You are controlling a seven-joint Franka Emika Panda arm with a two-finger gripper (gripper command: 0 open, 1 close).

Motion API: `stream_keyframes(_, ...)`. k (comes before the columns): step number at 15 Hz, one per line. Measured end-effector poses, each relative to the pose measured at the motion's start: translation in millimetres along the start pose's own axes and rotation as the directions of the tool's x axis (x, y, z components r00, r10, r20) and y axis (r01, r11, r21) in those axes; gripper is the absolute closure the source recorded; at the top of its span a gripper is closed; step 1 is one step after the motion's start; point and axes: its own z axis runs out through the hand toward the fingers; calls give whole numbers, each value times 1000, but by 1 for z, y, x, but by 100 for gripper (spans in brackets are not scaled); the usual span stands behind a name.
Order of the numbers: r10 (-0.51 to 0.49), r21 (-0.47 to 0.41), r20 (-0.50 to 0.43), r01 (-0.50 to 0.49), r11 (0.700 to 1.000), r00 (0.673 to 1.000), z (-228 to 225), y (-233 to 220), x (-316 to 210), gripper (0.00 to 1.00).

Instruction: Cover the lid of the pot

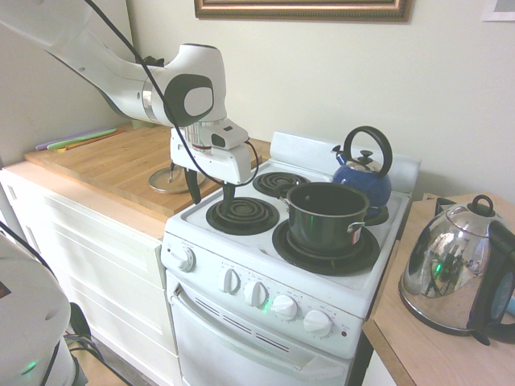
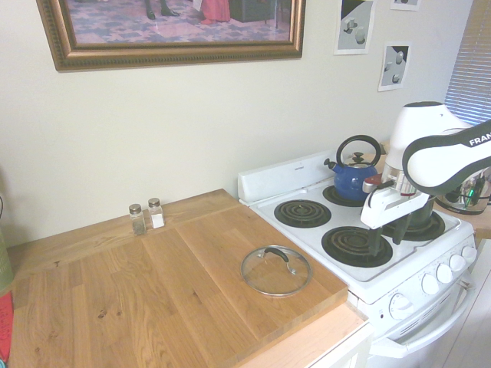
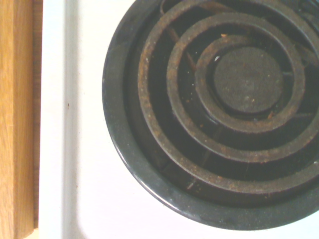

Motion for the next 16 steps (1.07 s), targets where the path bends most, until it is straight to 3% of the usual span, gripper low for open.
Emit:
stream_keyframes(6,28,-4,22,-27,1000,999,-2,-1,-5,0)
stream_keyframes(9,35,13,0,-35,999,999,-27,-16,-8,0)
stream_keyframes(16,-43,22,-19,44,999,999,-62,-63,-20,0)
